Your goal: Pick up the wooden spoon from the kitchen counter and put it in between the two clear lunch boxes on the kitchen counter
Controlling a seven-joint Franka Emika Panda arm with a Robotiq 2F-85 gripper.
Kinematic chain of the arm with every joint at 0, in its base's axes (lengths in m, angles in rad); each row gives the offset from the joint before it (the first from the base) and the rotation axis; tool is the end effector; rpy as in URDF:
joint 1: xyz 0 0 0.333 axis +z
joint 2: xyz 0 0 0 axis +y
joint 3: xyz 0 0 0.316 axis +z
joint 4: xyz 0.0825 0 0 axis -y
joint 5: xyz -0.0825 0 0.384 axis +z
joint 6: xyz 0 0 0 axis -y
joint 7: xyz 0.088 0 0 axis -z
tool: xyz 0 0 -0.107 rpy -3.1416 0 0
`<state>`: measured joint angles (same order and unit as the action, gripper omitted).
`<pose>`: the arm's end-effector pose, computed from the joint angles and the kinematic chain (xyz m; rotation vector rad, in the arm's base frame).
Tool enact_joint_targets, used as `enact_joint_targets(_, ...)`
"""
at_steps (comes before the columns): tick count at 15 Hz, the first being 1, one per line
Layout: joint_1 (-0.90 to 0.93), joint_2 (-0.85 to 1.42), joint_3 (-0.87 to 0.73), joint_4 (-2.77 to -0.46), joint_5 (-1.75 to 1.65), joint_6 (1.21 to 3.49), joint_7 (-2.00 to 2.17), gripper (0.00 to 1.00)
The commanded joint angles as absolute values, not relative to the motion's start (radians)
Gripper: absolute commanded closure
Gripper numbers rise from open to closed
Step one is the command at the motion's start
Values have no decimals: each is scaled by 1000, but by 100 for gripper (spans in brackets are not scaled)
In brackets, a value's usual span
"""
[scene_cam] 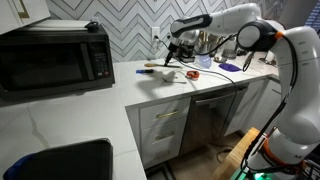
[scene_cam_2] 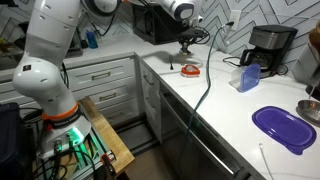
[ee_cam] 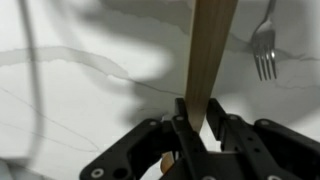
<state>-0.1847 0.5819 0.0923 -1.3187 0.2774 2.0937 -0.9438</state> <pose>0.7366 -0.0706 0.4210 -2.7522 -1.0286 -0.4713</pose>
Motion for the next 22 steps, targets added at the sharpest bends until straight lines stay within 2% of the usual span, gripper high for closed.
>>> enact_joint_targets(1, -206, 476, 59, -1336, 283, 2034, -798, 93)
enact_joint_targets(6, -274, 414, -1, -1259, 312, 1997, -632, 93)
enact_joint_targets(14, -351, 449, -117, -1115, 295, 2042, -381, 93)
enact_joint_targets(22, -376, 530, -238, -1036, 209, 2179, -269, 93)
